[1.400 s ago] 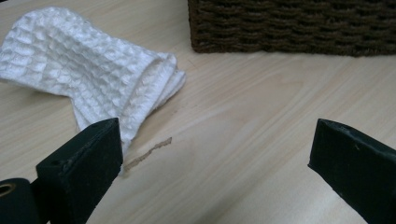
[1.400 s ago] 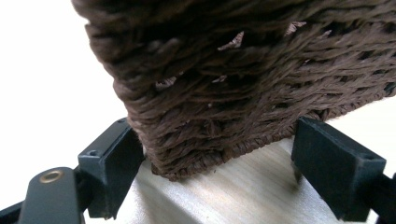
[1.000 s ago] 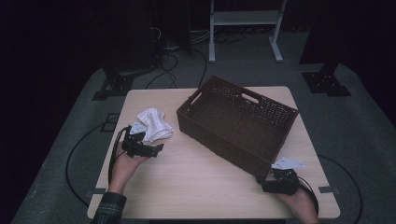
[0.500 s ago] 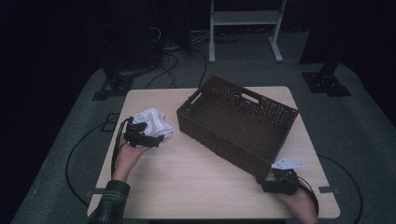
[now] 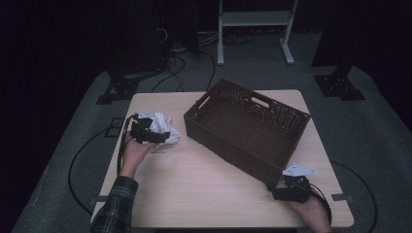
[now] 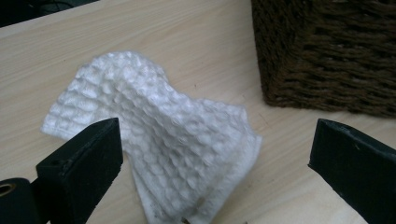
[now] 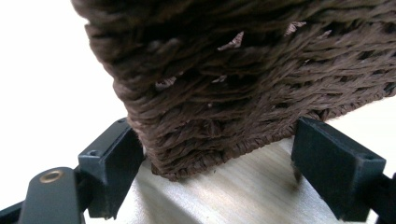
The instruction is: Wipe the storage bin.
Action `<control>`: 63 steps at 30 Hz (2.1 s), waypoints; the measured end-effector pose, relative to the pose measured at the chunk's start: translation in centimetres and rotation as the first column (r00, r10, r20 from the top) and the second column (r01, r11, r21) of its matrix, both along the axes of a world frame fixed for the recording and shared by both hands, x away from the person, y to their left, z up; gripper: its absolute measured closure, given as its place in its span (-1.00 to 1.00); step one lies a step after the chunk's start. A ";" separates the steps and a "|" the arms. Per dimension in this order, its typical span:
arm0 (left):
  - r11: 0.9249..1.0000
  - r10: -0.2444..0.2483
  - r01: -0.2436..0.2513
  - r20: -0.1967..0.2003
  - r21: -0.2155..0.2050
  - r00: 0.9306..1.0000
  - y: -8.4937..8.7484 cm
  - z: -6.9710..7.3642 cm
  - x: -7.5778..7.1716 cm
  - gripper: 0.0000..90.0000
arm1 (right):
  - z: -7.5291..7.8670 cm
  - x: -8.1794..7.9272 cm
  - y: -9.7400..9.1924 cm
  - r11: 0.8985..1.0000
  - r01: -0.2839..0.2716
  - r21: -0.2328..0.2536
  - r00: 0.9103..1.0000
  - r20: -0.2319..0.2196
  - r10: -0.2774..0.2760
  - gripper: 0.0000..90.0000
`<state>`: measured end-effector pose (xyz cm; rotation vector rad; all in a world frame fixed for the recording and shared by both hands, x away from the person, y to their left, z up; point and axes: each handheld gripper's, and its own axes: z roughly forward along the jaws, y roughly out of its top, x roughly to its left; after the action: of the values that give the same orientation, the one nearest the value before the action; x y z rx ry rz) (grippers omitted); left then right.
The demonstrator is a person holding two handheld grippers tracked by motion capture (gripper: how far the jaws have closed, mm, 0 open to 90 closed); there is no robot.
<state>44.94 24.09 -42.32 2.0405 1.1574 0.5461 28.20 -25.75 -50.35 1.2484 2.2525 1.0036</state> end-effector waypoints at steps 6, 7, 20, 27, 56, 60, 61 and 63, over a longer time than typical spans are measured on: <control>0.999 0.033 -0.033 -0.006 0.012 0.999 0.2 0.0 1.6 -0.96 | 0.0 0.0 0.0 1.000 0.000 0.000 1.000 0.000 0.000 -0.63; 0.999 0.038 -0.037 -0.024 0.018 0.999 0.2 0.0 1.9 -0.96 | 0.0 0.0 0.0 1.000 0.000 0.000 1.000 0.000 0.000 -0.63; 0.996 0.085 -0.083 -0.055 0.035 0.995 -0.1 -1.5 5.0 -0.96 | 0.0 0.0 0.0 1.000 0.000 0.000 1.000 0.000 0.000 -0.63; 0.994 0.107 -0.105 -0.064 0.036 0.992 -0.6 -2.9 5.9 -0.96 | 0.0 0.0 0.0 1.000 0.000 0.000 1.000 0.000 0.000 -0.63; 0.997 0.061 -0.050 -0.184 0.066 0.981 -0.5 -5.1 6.6 -0.27 | 0.0 0.0 0.0 1.000 0.000 0.000 1.000 0.000 0.000 -0.63; 0.997 0.043 -0.031 -0.192 0.064 0.980 -0.4 -4.9 6.4 0.13 | 0.0 0.0 0.0 1.000 0.000 0.000 1.000 0.000 0.000 -0.63; 0.997 0.043 -0.031 -0.192 0.064 0.980 -0.4 -4.9 6.4 0.20 | 0.0 0.0 0.0 1.000 0.000 0.000 1.000 0.000 0.000 -0.63; 0.997 0.036 -0.022 -0.188 0.075 0.981 -0.6 -4.8 6.3 0.31 | 0.0 0.0 0.0 1.000 0.000 0.000 1.000 0.000 0.000 -0.63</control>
<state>51.25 23.53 -47.16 2.1783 1.2969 0.4199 28.20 -25.75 -50.35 1.2483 2.2521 1.0033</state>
